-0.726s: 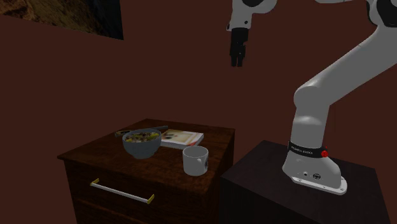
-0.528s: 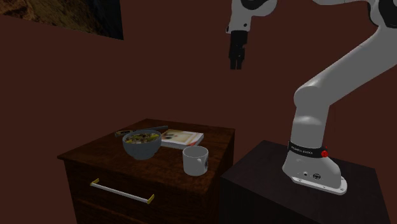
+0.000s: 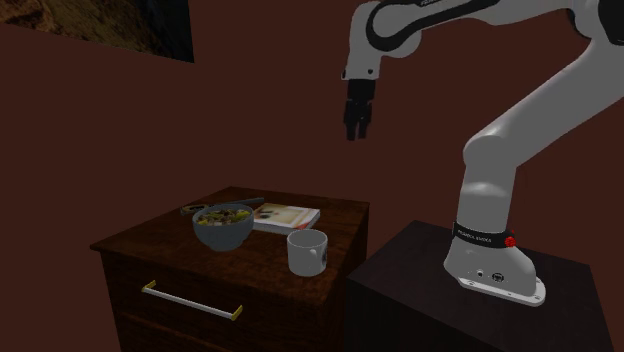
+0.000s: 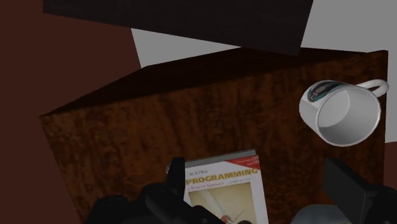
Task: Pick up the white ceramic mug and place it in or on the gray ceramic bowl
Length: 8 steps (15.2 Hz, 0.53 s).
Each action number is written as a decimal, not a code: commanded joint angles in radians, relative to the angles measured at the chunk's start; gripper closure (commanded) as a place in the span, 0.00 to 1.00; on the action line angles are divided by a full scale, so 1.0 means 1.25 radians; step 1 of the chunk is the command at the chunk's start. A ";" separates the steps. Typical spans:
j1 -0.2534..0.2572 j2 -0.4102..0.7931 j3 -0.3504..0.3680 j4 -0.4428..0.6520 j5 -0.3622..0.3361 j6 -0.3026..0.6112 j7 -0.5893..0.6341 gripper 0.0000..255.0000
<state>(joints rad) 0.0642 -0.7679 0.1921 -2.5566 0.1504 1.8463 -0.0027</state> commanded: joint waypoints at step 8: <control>0.049 0.111 0.127 -0.116 0.085 0.249 0.103 0.00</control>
<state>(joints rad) 0.1193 -0.6494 0.3336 -2.6880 0.2451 2.1190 0.1120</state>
